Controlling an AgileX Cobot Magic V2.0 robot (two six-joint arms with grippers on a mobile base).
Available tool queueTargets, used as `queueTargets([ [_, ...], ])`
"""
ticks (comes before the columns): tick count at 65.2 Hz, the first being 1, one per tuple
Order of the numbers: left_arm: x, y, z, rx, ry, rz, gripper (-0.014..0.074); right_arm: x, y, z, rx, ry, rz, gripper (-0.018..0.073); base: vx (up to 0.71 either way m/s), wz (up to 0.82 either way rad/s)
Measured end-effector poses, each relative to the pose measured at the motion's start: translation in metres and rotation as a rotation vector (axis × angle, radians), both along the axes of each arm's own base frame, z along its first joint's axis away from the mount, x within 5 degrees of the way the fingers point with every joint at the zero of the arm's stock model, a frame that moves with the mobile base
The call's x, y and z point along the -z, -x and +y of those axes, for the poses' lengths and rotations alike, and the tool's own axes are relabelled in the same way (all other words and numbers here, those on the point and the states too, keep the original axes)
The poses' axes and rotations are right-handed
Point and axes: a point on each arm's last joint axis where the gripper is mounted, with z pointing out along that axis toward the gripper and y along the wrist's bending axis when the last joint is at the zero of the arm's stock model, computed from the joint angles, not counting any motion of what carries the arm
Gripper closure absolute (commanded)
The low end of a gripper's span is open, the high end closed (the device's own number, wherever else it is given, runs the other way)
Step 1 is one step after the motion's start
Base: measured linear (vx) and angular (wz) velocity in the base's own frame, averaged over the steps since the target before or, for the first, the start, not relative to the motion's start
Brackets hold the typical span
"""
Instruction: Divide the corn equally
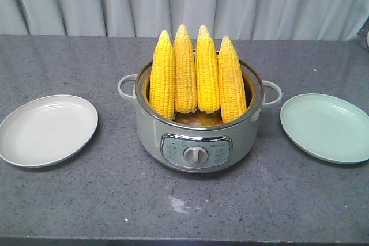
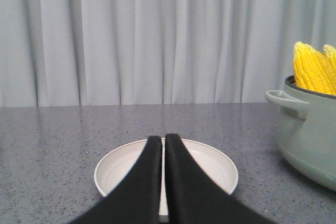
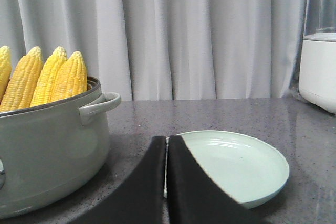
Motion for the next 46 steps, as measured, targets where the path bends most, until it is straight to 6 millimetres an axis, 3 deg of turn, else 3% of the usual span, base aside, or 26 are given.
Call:
queueTargets([
  [46, -0.0001, 0.0, 0.0, 0.0, 0.0, -0.001, 0.0603, -0.0012, 0.0001, 0.0001, -0.001, -0.001, -0.013, 0.057, 0.0, 0.0],
])
